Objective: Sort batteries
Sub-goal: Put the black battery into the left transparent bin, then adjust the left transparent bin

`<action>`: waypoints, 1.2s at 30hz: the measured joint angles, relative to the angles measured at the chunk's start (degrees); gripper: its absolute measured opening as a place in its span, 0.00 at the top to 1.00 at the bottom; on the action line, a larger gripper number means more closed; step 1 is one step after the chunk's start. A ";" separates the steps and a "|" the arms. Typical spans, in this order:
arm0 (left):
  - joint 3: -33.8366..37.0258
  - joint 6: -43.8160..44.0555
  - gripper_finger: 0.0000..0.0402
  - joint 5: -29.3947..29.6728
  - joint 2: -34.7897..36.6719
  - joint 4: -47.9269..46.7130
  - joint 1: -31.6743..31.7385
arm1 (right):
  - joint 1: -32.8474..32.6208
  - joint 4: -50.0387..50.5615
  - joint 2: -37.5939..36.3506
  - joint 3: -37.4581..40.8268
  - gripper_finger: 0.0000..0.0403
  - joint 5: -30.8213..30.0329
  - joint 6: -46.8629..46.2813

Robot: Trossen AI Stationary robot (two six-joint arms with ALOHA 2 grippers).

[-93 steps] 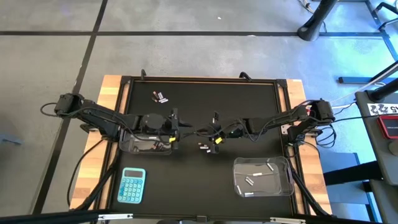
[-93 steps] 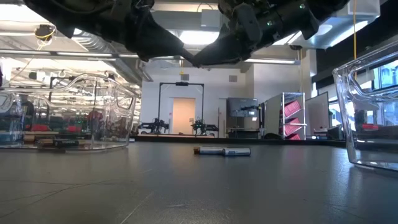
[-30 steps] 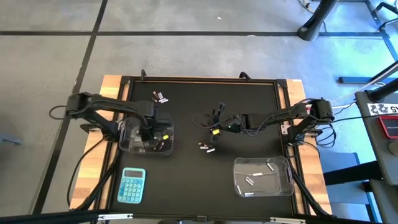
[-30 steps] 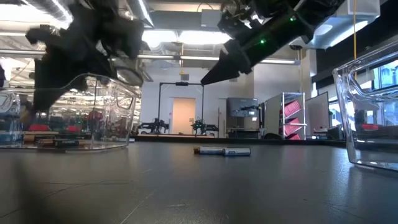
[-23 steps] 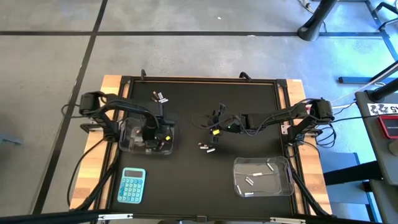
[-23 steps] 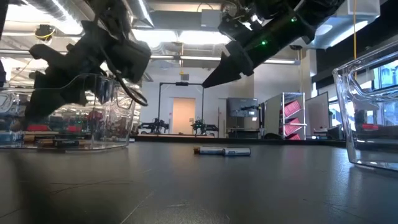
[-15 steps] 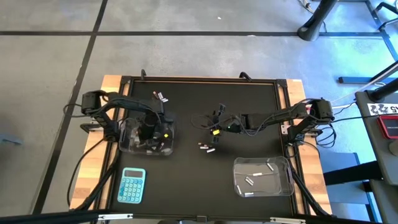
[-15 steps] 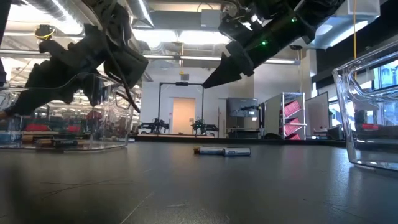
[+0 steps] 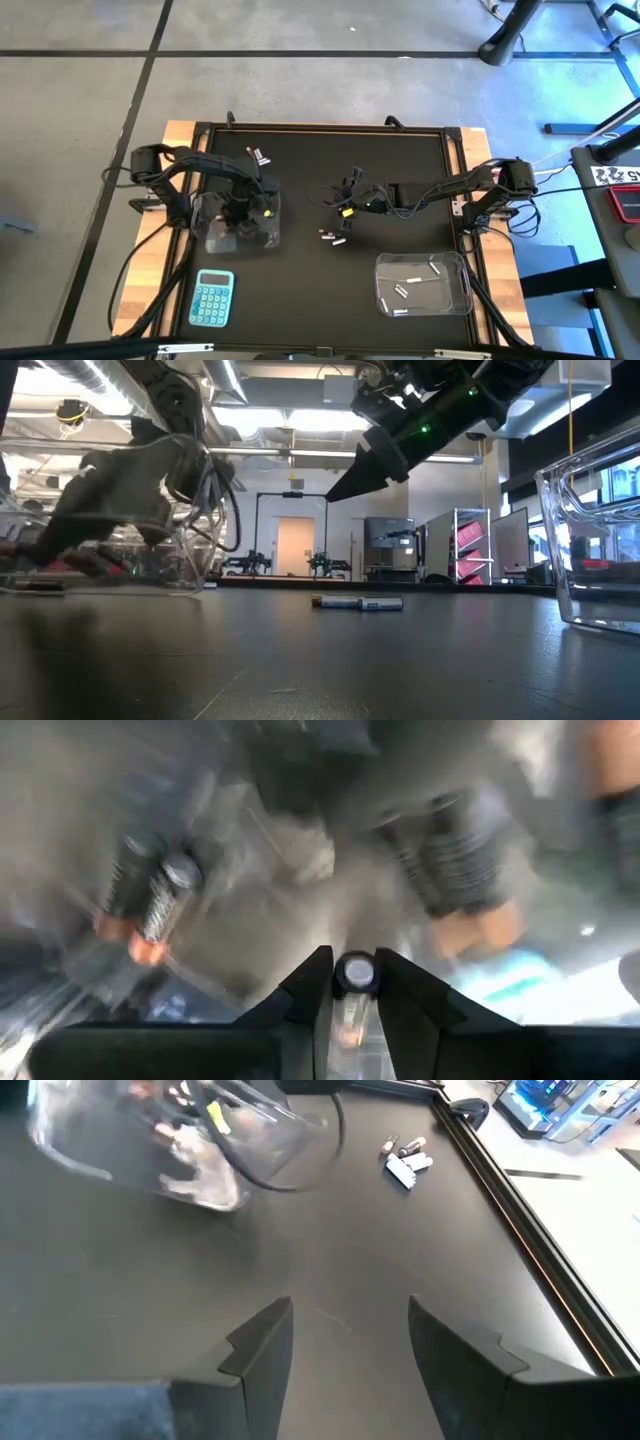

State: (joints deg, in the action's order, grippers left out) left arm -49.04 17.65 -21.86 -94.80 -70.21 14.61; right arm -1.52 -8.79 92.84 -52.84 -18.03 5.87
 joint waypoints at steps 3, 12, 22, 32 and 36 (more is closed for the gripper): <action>-0.04 0.00 0.81 0.15 0.06 0.64 -0.32 | 0.00 -0.05 0.00 0.00 0.51 0.69 0.00; -0.04 0.14 0.65 0.38 1.82 1.13 -0.33 | 0.00 -0.14 0.00 0.00 0.51 0.73 0.00; -0.52 5.78 0.48 8.36 11.92 -2.74 -0.27 | 0.00 -0.73 0.02 0.00 0.51 0.73 -0.07; -4.26 14.36 0.47 32.33 28.83 -4.07 -6.32 | -0.05 -7.42 4.65 0.00 0.51 20.79 1.90; -3.89 16.32 0.47 39.03 34.74 3.79 -12.98 | -1.61 -18.99 11.73 -0.62 0.51 22.39 1.89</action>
State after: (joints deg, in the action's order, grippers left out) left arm -52.93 33.97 17.17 -60.06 -66.42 1.64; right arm -3.13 -27.78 104.56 -53.45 4.36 7.76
